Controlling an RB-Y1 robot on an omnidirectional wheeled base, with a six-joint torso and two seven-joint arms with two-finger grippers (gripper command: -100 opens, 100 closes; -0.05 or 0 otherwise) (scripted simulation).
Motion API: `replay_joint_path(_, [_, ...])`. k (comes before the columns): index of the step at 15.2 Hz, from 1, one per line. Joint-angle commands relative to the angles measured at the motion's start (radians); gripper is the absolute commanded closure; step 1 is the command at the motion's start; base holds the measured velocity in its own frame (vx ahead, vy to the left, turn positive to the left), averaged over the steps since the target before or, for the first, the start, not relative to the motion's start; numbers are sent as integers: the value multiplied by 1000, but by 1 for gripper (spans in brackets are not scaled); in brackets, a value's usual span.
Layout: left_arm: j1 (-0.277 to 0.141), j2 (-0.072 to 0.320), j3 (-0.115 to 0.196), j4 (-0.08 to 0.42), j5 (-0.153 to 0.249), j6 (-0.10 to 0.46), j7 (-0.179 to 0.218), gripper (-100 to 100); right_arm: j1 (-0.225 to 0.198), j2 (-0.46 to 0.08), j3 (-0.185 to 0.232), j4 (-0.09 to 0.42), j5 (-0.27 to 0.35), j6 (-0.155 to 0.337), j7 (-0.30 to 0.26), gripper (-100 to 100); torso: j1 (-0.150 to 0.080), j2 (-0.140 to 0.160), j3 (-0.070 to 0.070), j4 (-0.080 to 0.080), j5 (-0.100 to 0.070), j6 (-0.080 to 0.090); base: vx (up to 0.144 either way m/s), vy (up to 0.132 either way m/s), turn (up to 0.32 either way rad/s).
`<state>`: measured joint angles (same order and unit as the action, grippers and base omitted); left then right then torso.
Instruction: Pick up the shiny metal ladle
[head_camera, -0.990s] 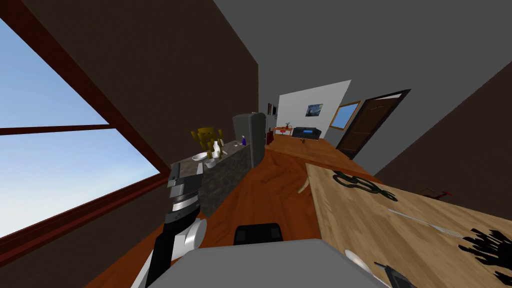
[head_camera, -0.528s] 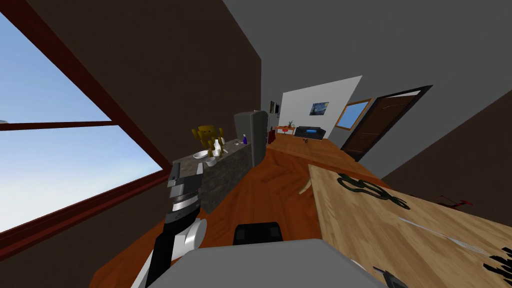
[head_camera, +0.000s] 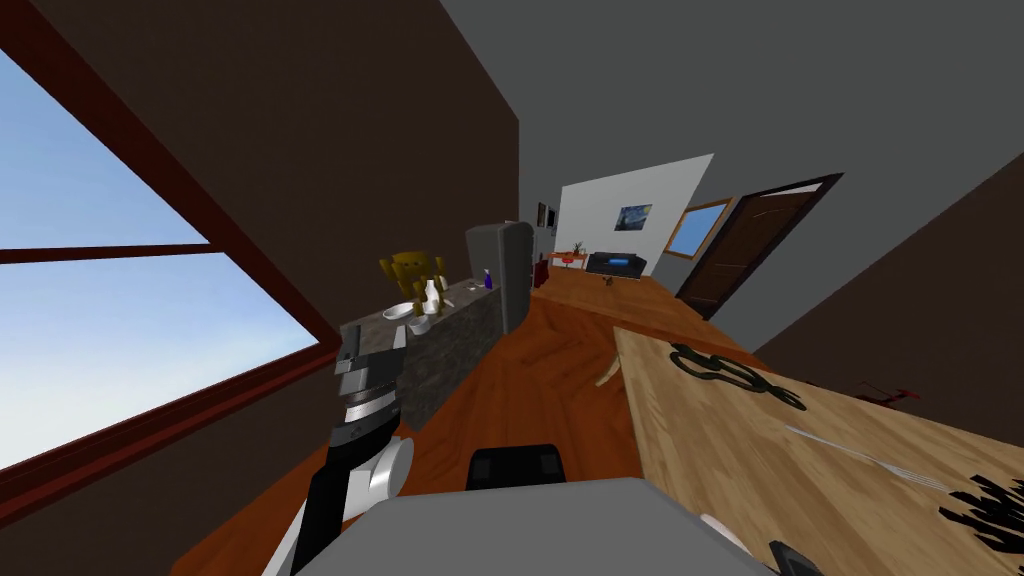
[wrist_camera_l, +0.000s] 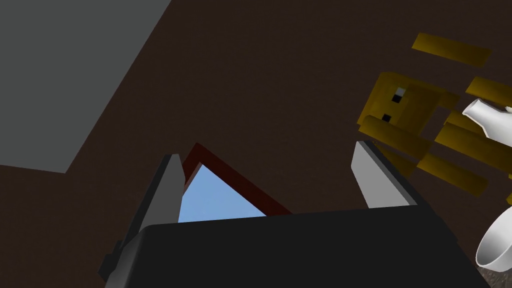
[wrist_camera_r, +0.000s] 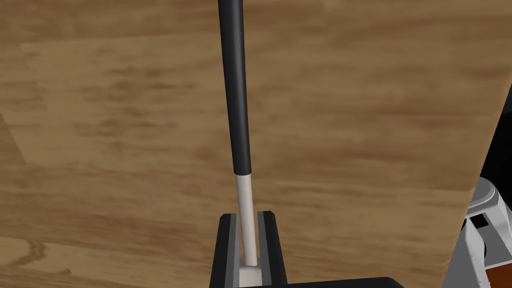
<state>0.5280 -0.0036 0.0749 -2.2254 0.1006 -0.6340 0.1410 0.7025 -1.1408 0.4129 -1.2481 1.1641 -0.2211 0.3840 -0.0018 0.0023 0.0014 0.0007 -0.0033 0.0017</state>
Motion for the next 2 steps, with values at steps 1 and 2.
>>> replay_joint_path(1, [0, 0, 0, 0, 0, 0, 0, 0, 14, -35, -10, -23, -3, -14, -15, 100, 0, 0, 0, 0, 0, 0, 12, 53, -95])
replay_joint_path(2, [0, 0, 0, 0, 0, 0, 0, 0, 1, -15, 1, -7, 1, -4, -9, 100, 1, 0, 0, 0, 0, 0, 7, 34, -35])
